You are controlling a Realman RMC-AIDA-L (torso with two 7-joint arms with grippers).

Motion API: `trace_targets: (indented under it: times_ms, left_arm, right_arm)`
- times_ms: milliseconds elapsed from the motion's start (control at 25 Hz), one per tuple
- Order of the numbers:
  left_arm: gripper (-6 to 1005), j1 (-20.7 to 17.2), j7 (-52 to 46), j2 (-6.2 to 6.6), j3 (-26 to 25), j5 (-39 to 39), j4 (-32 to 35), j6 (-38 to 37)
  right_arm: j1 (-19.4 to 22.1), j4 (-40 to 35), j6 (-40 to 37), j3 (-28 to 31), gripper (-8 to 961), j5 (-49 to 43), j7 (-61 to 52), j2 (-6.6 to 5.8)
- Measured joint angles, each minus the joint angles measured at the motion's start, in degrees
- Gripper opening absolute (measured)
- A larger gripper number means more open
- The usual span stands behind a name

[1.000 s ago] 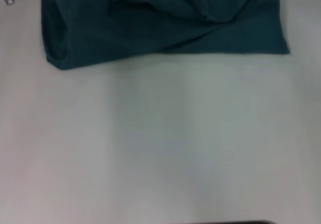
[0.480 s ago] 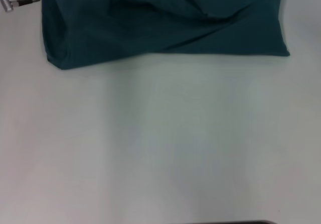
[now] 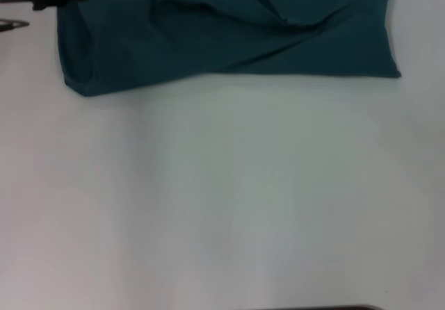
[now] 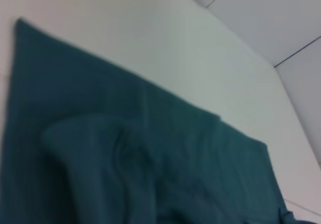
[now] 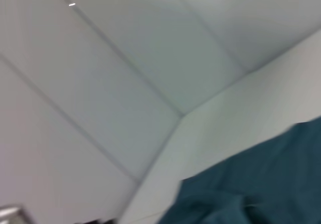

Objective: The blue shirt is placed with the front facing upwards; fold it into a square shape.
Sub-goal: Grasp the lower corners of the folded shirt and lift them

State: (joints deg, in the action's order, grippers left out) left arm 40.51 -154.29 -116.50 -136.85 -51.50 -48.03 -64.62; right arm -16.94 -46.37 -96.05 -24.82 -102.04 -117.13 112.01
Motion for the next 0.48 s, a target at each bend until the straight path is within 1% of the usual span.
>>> trace_targets:
  times_ms: [80, 200, 280, 480]
  left_arm:
    - [661, -0.6, -0.5, 1.06, -0.1, -0.5, 2.4, -0.4]
    - [662, -1.3, -1.1, 1.80, -0.6, -0.6, 4.9, -0.5]
    - [662, -2.0, -1.3, 1.73, -0.8, -0.7, 4.7, -0.8]
    - [662, -3.9, -0.5, 0.97, -1.2, -0.7, 1.8, -2.3]
  right_arm:
    - [1.2, -0.1, 1.5, 0.1, 834, 0.0, 0.2, -0.09]
    - [2.0, -0.1, 2.8, 0.2, 834, -0.5, 0.9, -0.25]
    - [2.0, -0.3, 2.8, 0.2, 833, -1.7, 1.5, -0.27]
    - [1.3, -0.4, 3.2, 0.4, 833, -4.9, 1.9, -0.79]
